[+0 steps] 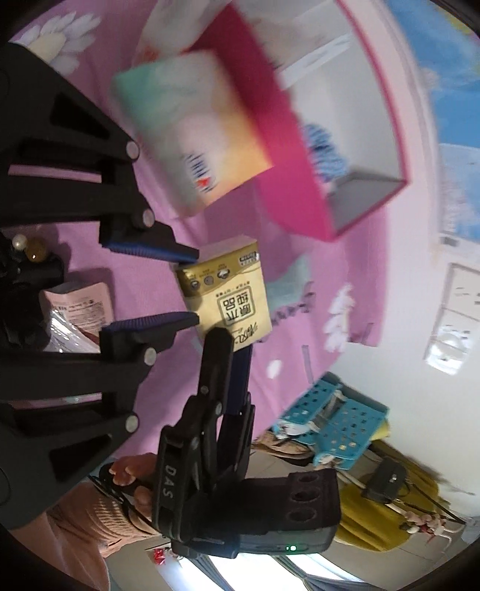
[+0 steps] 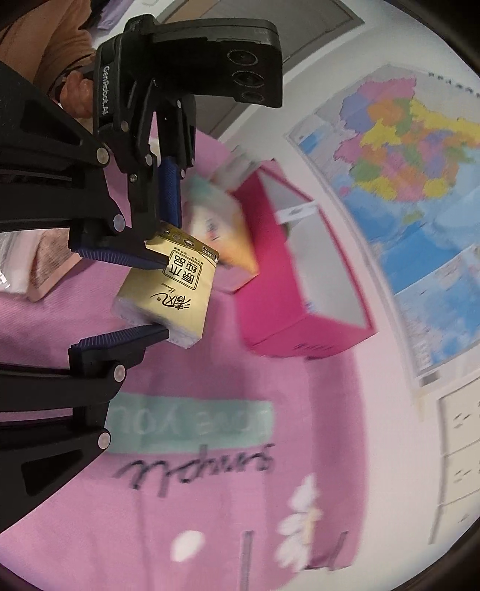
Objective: Organize soft objects
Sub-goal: 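Carry the gold paper pack over the pink box and open the right tool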
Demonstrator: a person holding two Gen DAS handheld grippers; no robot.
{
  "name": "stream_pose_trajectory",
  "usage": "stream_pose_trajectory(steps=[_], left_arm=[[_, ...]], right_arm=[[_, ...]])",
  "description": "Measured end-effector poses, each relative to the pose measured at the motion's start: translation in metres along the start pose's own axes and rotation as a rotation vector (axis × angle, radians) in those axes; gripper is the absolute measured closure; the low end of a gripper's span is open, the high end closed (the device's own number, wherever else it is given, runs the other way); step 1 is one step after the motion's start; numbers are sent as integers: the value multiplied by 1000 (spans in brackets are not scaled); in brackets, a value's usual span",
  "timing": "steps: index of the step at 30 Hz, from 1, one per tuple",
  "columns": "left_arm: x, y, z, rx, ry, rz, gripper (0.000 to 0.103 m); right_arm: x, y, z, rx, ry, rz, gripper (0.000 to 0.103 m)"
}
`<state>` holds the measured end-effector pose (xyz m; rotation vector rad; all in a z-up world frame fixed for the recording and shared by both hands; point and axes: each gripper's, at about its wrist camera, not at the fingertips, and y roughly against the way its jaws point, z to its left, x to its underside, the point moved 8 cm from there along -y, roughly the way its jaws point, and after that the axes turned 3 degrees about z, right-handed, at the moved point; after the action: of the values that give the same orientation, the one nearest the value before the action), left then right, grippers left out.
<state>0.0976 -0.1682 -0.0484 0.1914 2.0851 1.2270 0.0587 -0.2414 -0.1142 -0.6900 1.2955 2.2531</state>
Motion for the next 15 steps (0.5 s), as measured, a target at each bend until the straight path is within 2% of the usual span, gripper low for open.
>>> stream_pose_trajectory(steps=[7,15], left_arm=[[-49,30,29,-70,33,-93,74],[-93,34,64,-148,78,-126,74]], right_arm=[[-60,9,23,-18,86,-89,70],[-111,-13,34,-9,148,-108,70]])
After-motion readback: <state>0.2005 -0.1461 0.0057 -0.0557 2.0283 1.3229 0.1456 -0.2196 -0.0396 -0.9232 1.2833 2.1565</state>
